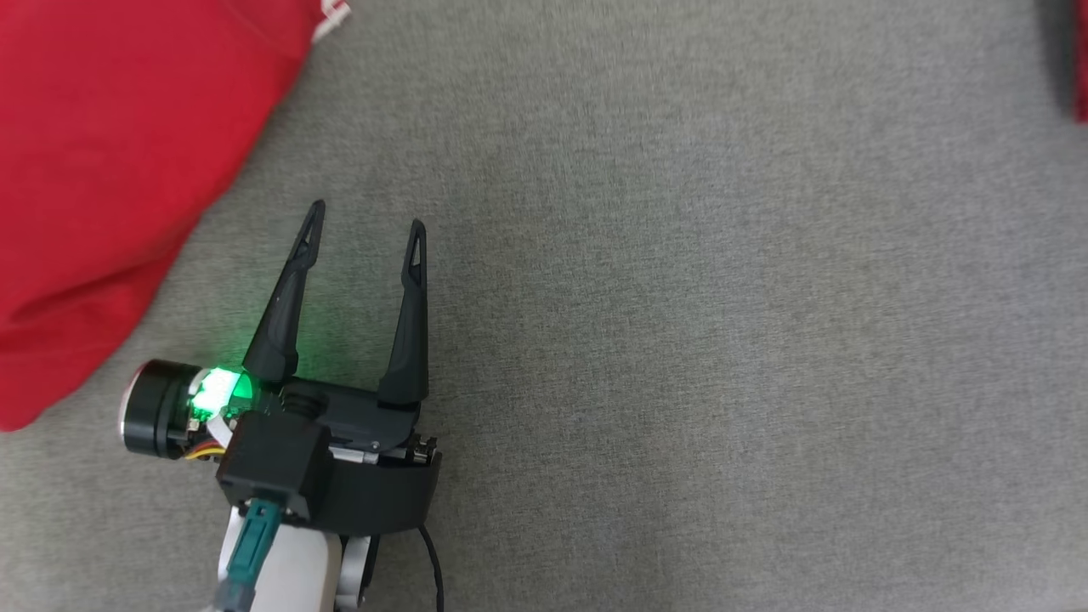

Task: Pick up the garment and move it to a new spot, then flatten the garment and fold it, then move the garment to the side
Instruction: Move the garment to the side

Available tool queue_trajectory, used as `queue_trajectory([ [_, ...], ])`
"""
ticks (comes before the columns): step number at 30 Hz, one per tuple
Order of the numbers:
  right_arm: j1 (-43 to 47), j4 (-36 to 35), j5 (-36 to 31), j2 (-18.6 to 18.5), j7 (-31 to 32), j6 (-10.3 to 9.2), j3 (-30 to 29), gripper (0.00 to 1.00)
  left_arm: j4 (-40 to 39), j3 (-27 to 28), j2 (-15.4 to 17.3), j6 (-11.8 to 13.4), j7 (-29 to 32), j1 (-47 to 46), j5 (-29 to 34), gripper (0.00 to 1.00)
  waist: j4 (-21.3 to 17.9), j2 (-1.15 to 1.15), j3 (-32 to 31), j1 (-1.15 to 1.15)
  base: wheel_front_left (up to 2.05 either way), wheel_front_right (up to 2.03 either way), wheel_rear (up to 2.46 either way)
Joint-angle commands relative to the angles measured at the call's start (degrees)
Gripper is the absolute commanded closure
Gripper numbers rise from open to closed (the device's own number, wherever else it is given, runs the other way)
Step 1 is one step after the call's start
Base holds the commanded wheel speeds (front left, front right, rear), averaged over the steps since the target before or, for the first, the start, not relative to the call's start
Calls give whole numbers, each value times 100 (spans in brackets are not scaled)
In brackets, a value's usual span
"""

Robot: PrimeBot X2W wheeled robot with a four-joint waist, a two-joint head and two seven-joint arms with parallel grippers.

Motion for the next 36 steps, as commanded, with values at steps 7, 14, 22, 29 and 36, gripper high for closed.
queue_trajectory([
  [7,-647,103,-189,-393,240,-17,172,100,-169,-113,108,100,-11,-67,39,0,45,-1,401,-1,0,0,0],
  [14,-897,261,-247,-446,270,-16,251,92,-219,-154,148,195,1,17,-1,0,71,-1,458,-1,0,0,0],
  [22,-1066,522,-408,-294,44,-17,280,0,-136,-169,175,261,2,3,-67,0,39,-1,385,-1,0,0,0],
  [29,-1096,621,-325,48,-512,-16,211,0,-67,-117,187,315,-1,226,-179,0,25,-1,-133,-1,0,0,0],
  [36,-685,562,-124,663,-906,-16,125,0,-32,31,183,400,-17,613,-257,0,79,-1,-907,-1,0,0,0],
])
